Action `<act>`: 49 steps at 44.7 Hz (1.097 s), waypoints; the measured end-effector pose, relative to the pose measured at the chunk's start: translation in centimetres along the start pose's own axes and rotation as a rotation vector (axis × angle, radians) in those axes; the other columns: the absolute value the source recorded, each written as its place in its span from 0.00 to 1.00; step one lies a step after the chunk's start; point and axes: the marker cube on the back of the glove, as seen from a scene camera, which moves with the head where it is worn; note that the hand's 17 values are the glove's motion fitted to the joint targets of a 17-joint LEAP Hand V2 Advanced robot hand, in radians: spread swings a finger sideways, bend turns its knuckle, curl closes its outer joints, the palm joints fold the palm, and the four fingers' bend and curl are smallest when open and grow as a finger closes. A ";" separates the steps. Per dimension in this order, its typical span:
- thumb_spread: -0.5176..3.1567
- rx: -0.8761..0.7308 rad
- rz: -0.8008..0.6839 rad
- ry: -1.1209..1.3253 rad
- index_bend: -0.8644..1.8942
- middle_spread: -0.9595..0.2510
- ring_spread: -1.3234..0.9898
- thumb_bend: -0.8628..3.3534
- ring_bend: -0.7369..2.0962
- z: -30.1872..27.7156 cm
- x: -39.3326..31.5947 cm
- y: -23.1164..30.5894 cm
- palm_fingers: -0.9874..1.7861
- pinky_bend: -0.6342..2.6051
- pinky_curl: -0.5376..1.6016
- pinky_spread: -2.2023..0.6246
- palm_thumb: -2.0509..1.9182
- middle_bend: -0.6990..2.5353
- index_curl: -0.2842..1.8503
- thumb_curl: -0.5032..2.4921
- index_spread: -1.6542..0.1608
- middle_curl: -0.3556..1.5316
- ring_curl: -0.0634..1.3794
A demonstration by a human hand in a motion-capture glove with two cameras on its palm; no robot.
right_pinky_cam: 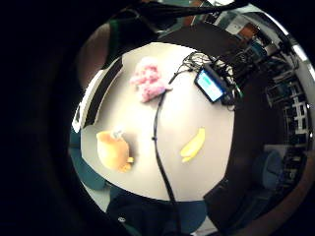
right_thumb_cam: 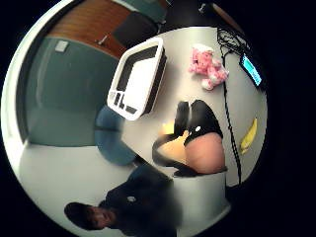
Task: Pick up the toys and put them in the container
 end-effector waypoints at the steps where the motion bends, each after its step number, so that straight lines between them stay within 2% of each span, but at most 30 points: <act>1: 0.25 -0.003 -0.003 0.003 0.39 0.79 0.57 0.25 0.32 0.0 -0.1 0.0 0.42 0.34 0.29 0.78 0.58 0.26 0.16 0.18 0.85 0.20 0.04; 9: 0.40 -0.083 -0.035 0.089 0.40 0.80 0.57 0.27 0.32 0.3 -1.4 -0.8 0.40 0.37 0.34 0.79 0.59 0.27 0.20 0.21 0.80 0.23 0.07; 18: 0.48 -0.205 0.014 0.170 0.35 0.80 0.58 0.26 0.33 1.3 -1.5 -3.2 0.32 0.42 0.37 0.79 0.57 0.26 0.21 0.23 0.79 0.25 0.09; 33: 0.48 -0.253 0.111 0.171 0.33 0.82 0.59 0.22 0.33 6.6 -0.1 -11.2 0.22 0.51 0.42 0.80 0.52 0.23 0.19 0.23 0.77 0.25 0.13; 43: 0.47 -0.302 0.204 0.146 0.33 0.82 0.60 0.21 0.34 14.4 3.0 -15.2 0.23 0.55 0.43 0.81 0.52 0.23 0.18 0.25 0.76 0.24 0.16; 49: 0.46 -0.202 0.184 0.193 0.34 0.82 0.60 0.20 0.37 17.8 4.7 -16.3 0.29 0.56 0.44 0.80 0.52 0.25 0.18 0.25 0.75 0.25 0.19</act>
